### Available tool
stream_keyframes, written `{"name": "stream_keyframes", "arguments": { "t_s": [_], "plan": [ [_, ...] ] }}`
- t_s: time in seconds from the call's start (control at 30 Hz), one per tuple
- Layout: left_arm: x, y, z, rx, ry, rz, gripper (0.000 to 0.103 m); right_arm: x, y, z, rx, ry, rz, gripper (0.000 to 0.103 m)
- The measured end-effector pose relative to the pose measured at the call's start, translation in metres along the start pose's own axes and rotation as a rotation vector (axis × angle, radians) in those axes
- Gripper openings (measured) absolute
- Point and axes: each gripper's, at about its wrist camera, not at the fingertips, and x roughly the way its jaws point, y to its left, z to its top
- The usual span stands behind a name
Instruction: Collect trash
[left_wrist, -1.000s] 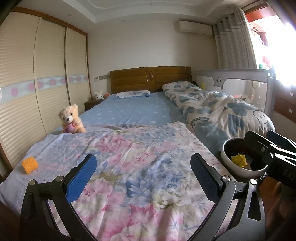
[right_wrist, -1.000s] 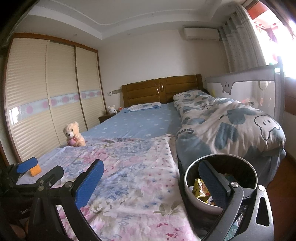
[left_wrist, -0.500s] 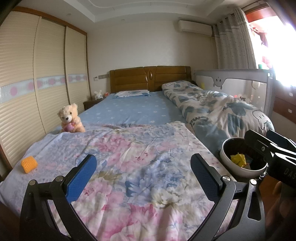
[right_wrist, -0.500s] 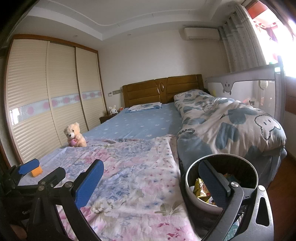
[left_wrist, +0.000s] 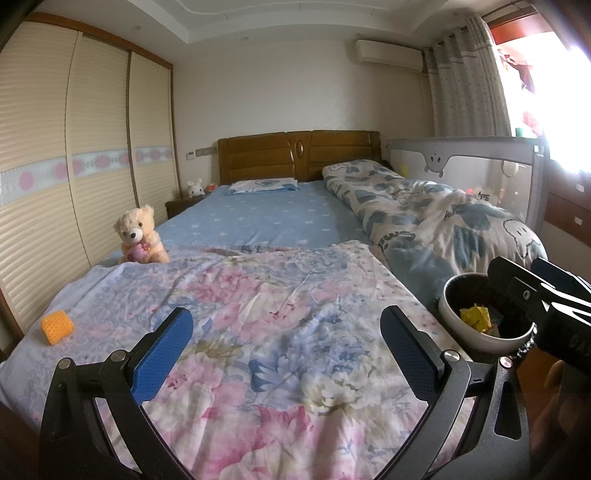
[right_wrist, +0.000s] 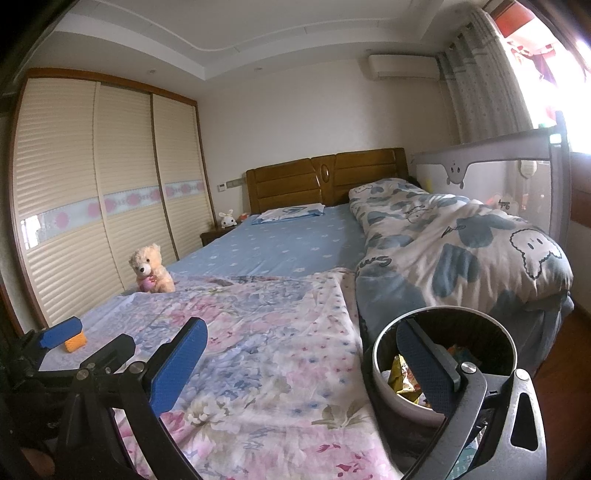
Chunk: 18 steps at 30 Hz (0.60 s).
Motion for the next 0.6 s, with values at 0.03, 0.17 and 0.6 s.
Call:
{"name": "stream_keyframes", "arguments": {
  "t_s": [0.03,0.17,0.6],
  "plan": [
    [-0.0001,-0.0003,0.0002,0.001,0.0,0.001,0.103,-0.0002,0.0,-0.0001,0.0,-0.001,0.002,0.103],
    [0.0006,0.0003,0.0005,0.0,0.0,0.0,0.103,0.0004,0.0006,-0.0001,-0.001,0.0,0.004,0.103],
    [0.0015,0.0021,-0.0047,-0.001,0.011,-0.004,0.103,0.0027,0.0047,-0.001,-0.004,0.011,0.011,0.103]
  ]
}}
